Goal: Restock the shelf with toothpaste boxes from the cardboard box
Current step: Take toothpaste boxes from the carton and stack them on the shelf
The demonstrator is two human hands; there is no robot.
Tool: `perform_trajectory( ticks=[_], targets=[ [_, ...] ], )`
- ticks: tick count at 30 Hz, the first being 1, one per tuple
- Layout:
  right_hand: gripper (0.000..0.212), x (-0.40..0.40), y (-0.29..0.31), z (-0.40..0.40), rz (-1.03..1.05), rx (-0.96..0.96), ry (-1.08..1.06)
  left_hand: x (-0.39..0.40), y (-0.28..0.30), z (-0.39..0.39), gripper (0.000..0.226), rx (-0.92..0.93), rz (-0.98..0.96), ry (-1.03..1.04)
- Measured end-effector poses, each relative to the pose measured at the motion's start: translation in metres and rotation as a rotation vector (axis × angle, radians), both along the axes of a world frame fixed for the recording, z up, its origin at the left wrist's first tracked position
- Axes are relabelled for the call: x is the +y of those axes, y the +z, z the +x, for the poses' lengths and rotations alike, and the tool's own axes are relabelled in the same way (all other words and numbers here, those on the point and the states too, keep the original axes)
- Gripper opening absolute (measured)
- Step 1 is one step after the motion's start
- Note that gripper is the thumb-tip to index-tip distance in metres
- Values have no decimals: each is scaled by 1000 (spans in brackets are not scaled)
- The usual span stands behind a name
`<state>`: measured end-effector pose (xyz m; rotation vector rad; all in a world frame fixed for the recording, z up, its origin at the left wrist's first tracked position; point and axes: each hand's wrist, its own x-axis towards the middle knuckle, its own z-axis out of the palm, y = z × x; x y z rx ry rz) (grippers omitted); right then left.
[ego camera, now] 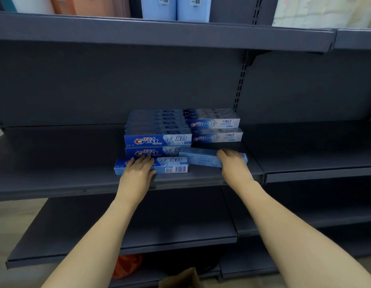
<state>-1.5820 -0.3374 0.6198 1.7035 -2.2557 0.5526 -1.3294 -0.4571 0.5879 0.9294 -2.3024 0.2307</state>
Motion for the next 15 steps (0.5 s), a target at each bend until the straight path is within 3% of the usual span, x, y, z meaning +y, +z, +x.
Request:
perform_trajectory(
  ticks=[5, 8, 15],
  targets=[
    [43, -2, -1, 2, -9, -15, -12, -1, -4, 1, 29, -12, -30, 3],
    [44, -2, 2, 5, -36, -11, -38, -2, 2, 1, 45, -15, -21, -3],
    [54, -3, -2, 6, -7, 83, -65, 8, 6, -3, 44, -5, -18, 54]
  ],
)
